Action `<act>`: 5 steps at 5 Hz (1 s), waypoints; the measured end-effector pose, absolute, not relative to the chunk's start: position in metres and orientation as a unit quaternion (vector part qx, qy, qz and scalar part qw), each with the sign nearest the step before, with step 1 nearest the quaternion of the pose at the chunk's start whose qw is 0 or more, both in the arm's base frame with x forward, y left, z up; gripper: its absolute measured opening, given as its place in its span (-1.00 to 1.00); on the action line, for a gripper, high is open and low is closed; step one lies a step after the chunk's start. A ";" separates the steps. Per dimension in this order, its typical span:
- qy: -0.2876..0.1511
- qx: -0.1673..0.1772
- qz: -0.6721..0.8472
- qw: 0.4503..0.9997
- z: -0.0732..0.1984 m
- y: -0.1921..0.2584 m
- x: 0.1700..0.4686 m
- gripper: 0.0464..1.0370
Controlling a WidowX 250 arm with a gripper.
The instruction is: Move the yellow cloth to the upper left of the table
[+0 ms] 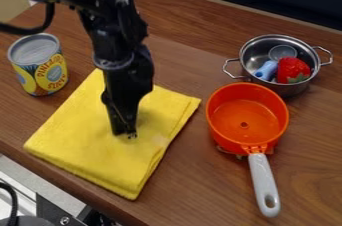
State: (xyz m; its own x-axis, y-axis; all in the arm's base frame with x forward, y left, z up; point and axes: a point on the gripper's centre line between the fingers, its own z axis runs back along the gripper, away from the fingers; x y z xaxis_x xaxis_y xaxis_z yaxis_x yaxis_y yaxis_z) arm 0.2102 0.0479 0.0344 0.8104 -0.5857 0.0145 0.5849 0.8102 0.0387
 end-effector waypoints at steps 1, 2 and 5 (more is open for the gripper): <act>-0.028 0.011 -0.303 0.952 0.034 0.052 0.226 -0.99; -0.037 0.018 -0.301 0.953 0.035 0.057 0.242 -0.99; -0.055 0.038 -0.309 0.949 0.035 0.050 0.299 -0.99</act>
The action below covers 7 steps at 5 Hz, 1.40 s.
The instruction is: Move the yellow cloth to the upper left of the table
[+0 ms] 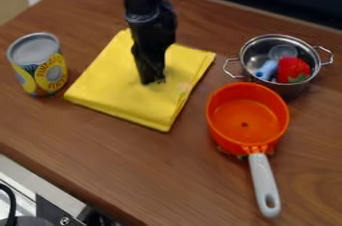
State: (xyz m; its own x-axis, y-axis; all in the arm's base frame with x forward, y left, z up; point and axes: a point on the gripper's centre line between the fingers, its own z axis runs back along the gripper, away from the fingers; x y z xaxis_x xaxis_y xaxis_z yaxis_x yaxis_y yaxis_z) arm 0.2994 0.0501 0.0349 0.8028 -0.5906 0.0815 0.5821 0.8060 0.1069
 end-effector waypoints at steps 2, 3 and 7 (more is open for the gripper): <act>-0.076 0.057 -0.316 0.944 0.036 0.043 0.347 -0.99; -0.055 0.109 -0.372 0.920 0.037 0.044 0.362 -0.99; -0.053 0.095 -0.377 0.920 0.036 0.094 0.363 -0.99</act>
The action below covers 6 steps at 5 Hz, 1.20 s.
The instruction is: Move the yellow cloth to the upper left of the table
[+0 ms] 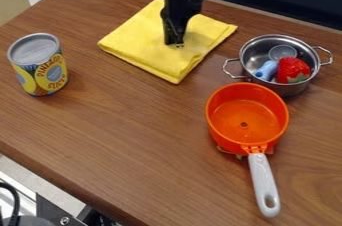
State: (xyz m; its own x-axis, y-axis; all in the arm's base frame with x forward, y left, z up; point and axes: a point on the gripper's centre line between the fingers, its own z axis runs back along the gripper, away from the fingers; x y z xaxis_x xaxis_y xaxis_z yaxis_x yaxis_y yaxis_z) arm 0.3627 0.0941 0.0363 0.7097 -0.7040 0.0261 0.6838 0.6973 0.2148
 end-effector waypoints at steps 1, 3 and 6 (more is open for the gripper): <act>-0.056 0.072 -0.375 0.922 0.038 0.112 0.350 -0.99; -0.049 0.081 -0.363 0.927 0.039 0.147 0.334 -0.99; -0.051 0.071 -0.342 0.935 0.040 0.167 0.336 -0.99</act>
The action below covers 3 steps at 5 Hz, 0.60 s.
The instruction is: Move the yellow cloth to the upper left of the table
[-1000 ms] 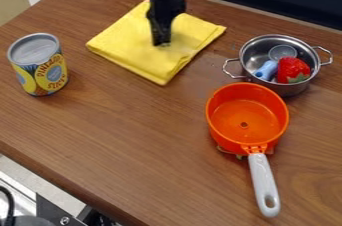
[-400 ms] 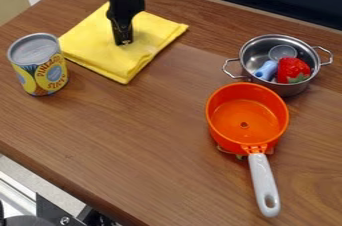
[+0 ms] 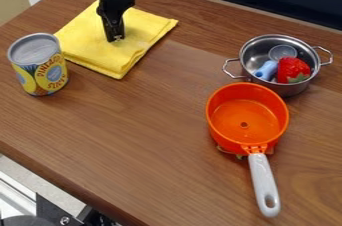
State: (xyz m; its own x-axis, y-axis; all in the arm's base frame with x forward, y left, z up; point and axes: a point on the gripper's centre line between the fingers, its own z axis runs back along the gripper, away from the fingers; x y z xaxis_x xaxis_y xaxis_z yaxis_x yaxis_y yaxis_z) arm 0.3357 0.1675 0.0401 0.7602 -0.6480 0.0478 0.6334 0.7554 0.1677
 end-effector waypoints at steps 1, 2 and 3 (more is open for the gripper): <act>-0.049 0.068 -0.341 0.936 0.039 0.166 0.335 -0.99; -0.035 0.055 -0.318 0.946 0.043 0.158 0.333 -0.99; -0.044 0.051 -0.296 0.953 0.063 0.157 0.338 -0.97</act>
State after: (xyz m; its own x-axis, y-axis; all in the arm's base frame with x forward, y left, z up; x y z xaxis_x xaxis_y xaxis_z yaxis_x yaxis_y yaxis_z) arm 0.3382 0.1574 0.0634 0.8207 -0.5690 0.0532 0.5600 0.8193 0.1234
